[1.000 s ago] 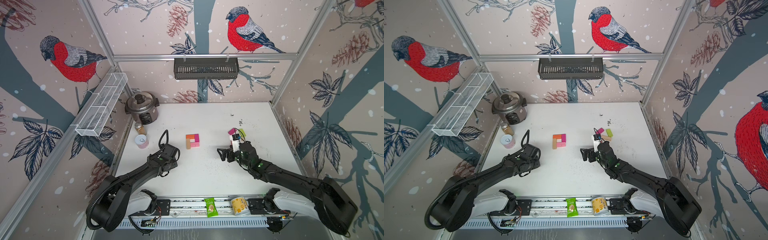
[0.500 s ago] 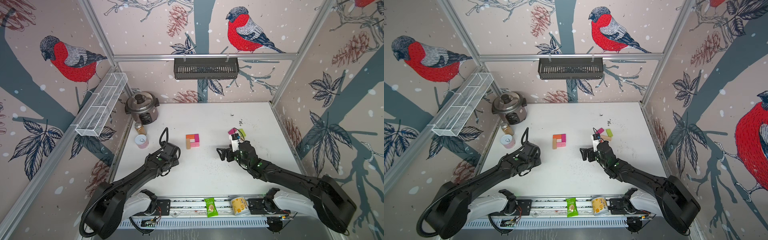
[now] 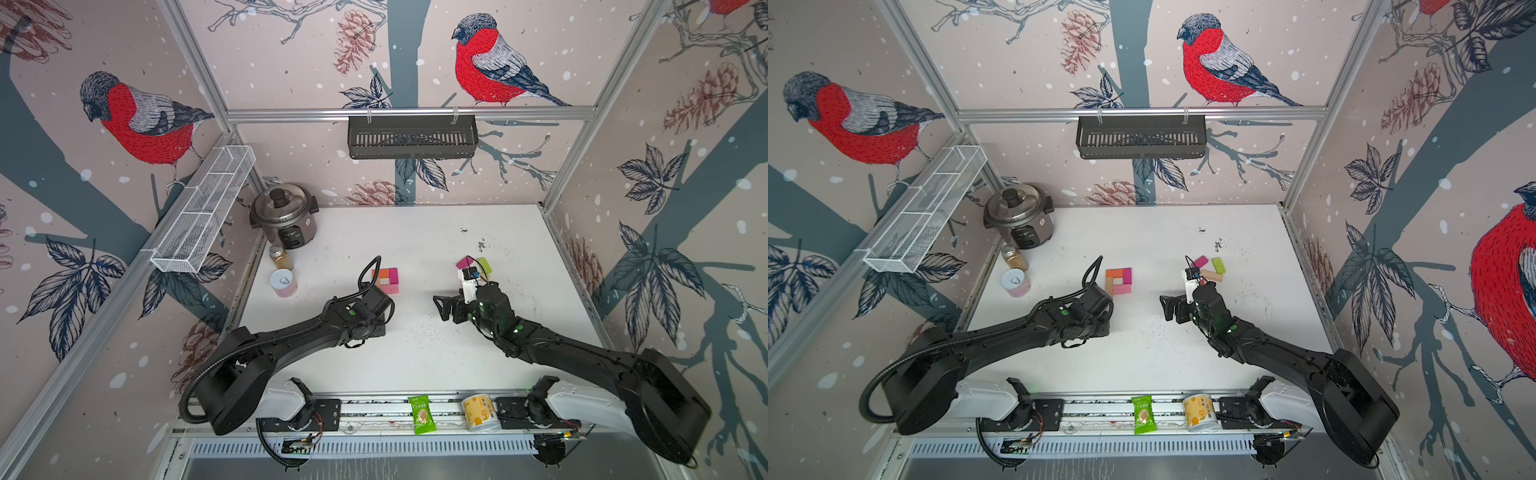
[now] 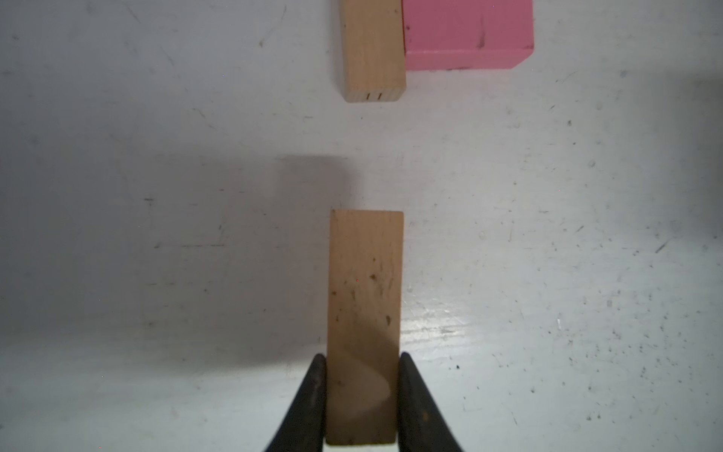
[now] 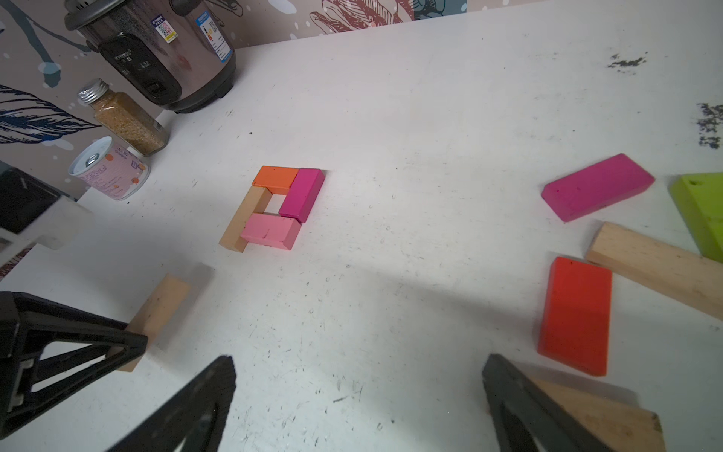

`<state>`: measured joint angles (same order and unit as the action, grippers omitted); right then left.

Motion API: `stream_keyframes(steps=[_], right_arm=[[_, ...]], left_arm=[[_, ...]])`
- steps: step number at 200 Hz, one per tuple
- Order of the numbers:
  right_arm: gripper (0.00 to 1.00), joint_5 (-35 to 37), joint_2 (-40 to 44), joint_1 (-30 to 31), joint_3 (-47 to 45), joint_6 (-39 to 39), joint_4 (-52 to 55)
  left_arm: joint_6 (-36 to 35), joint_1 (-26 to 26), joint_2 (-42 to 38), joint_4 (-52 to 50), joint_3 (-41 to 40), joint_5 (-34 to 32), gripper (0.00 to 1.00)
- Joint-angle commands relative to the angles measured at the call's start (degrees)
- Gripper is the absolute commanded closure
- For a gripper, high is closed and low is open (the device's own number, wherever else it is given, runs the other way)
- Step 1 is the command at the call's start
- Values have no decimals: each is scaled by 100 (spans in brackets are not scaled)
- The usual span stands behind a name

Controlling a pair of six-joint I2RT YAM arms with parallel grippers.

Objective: Assemble the letter p with building blocks
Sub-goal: Assemble the building block at the center of the board.

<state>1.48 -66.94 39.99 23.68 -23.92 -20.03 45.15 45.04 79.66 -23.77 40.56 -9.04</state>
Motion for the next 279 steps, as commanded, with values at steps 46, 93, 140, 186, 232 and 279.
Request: stream_keyframes(steps=[46, 93, 140, 186, 232, 279], right_arm=[[0, 66, -25, 57, 71, 54, -133], [0, 115, -20, 96, 84, 72, -125], [0, 101, -58, 125, 102, 72, -133], [0, -172, 96, 201, 7, 131, -350], [0, -645, 363, 297, -209, 235, -756], [0, -781, 402, 340, -244, 272, -858]], left_arm=[[227, 18, 740, -202, 571, -43, 76], [372, -10, 970, -235, 786, -164, 76], [364, -151, 1076, -264, 841, -129, 76], [294, -292, 1093, -217, 815, -64, 76], [249, -320, 1191, -181, 850, -27, 76], [215, -361, 1258, -154, 885, -19, 76]])
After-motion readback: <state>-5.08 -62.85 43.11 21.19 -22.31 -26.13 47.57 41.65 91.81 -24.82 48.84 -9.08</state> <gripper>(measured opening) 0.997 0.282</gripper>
